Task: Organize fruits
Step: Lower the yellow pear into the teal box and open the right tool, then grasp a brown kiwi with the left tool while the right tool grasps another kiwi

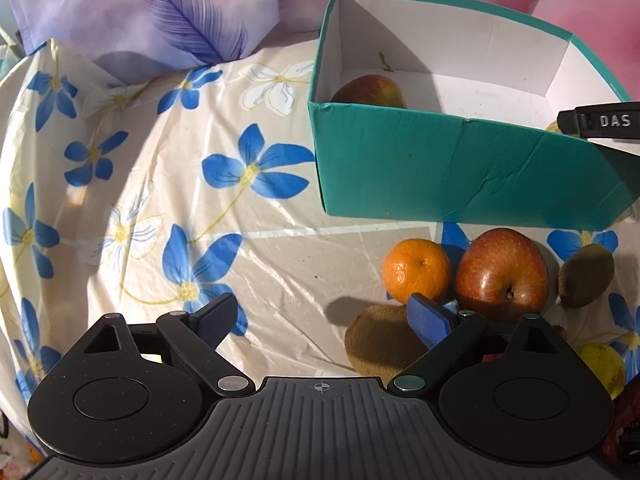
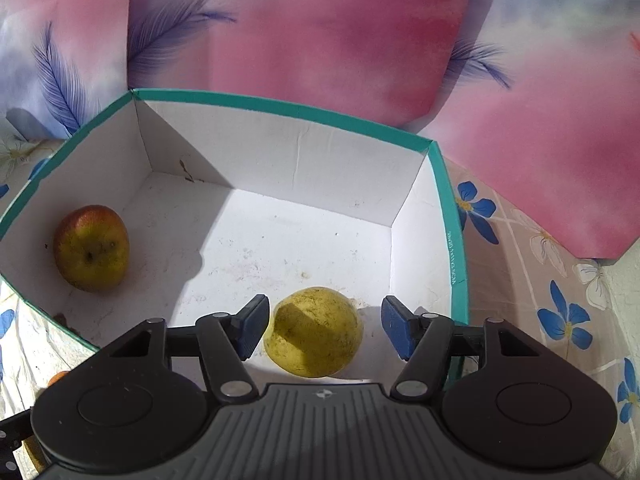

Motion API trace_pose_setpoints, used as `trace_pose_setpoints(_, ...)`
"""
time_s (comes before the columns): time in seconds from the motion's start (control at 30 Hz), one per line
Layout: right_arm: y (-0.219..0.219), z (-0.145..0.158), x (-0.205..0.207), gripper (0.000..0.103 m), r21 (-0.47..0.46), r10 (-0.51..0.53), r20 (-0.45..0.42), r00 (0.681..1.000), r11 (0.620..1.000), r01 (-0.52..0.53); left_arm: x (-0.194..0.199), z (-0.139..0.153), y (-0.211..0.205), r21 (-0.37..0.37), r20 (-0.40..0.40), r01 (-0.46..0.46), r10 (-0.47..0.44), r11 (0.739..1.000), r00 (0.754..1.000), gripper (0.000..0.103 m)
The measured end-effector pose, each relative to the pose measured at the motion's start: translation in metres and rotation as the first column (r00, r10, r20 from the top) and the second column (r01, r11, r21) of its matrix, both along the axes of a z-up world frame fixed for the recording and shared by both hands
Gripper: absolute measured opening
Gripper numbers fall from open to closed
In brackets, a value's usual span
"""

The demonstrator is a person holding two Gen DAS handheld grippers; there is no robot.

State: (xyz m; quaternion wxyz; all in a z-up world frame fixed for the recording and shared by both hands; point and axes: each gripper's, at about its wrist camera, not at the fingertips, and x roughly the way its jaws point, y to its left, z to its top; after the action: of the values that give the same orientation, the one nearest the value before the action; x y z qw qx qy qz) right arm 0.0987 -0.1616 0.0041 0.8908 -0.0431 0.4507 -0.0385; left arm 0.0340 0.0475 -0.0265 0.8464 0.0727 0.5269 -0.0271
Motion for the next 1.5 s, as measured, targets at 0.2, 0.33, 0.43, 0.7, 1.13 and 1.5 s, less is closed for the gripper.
trace_pose_setpoints(0.2, 0.011, 0.042, -0.062, 0.102, -0.066, 0.065, 0.248, 0.967, 0.997, -0.050, -0.009, -0.002, 0.001, -0.015, -0.001, 0.021, -0.021, 1.000, 1.000, 0.095)
trace_pose_setpoints(0.33, 0.015, 0.057, -0.104, 0.103, -0.069, 0.070, 0.334, 0.940, 0.996, -0.050, -0.016, -0.003, -0.001, -0.058, -0.010, 0.063, -0.064, 0.996, 0.998, 0.095)
trace_pose_setpoints(0.43, 0.010, 0.052, -0.121, 0.103, 0.014, 0.073, 0.283, 0.956, 0.997, -0.080, -0.020, -0.006, -0.004, -0.089, -0.023, 0.099, -0.102, 0.991, 0.995, 0.095)
trace_pose_setpoints(0.7, 0.001, 0.034, -0.144, 0.103, 0.088, -0.015, 0.217, 0.976, 0.996, -0.005, -0.019, -0.016, -0.006, -0.135, -0.031, 0.160, -0.166, 0.978, 0.986, 0.093)
trace_pose_setpoints(1.13, 0.002, 0.019, -0.145, 0.103, 0.096, -0.048, 0.141, 0.989, 0.995, 0.035, -0.007, -0.036, -0.013, -0.187, -0.073, 0.221, -0.238, 0.957, 0.969, 0.076)
trace_pose_setpoints(1.5, -0.006, -0.011, -0.120, 0.096, 0.107, -0.030, -0.007, 1.000, 0.994, 0.030, -0.017, -0.010, -0.010, -0.123, -0.016, 0.193, -0.196, 0.973, 0.980, 0.074)
